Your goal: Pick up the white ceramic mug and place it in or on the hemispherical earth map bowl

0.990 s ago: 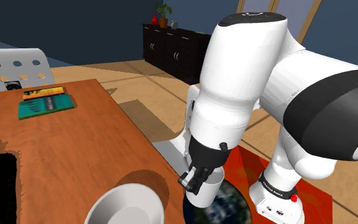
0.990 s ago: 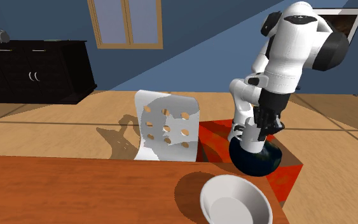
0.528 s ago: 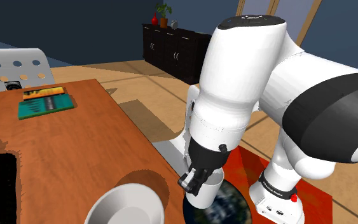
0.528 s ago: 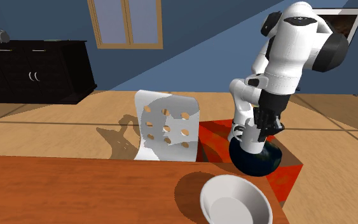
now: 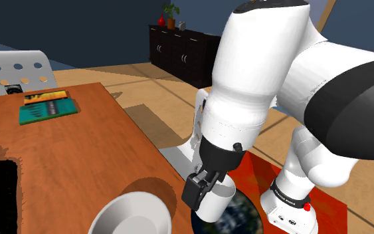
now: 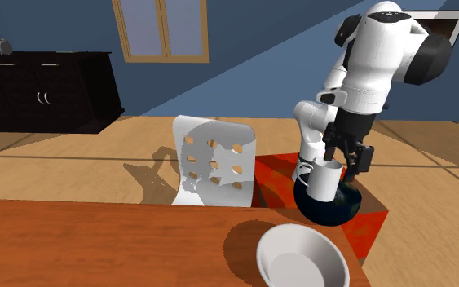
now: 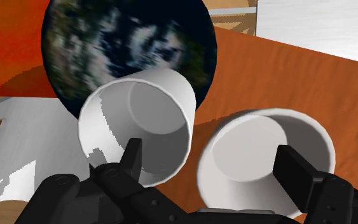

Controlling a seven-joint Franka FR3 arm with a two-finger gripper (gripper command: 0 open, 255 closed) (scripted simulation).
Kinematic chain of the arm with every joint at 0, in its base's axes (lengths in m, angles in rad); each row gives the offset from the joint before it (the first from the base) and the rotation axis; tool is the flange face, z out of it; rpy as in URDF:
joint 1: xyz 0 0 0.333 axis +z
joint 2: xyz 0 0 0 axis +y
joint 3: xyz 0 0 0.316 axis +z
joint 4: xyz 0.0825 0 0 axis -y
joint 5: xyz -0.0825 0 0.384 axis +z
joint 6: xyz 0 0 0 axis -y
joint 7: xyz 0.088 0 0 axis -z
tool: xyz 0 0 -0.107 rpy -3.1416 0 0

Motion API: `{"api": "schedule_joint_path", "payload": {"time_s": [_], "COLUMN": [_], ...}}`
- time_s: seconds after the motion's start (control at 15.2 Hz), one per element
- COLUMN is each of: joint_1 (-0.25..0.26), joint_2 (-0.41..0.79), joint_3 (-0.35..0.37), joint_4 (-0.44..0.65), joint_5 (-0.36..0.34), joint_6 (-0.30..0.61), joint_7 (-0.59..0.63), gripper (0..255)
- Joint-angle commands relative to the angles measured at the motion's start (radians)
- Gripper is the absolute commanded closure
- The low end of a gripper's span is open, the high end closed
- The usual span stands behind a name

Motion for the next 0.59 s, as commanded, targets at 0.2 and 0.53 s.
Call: {"api": "schedule_joint_path", "payload": {"time_s": [0.2,0.53], "joint_1": [-0.007,-0.007], "joint_2": [0.001,0.001], "joint_3": [-0.02,-0.02], "joint_4": [0.085,0.085], "joint_5": [-0.014,-0.014], "joint_6": [-0.085,-0.085], "joint_7": [0.003,0.003], "gripper": [0,0]}}
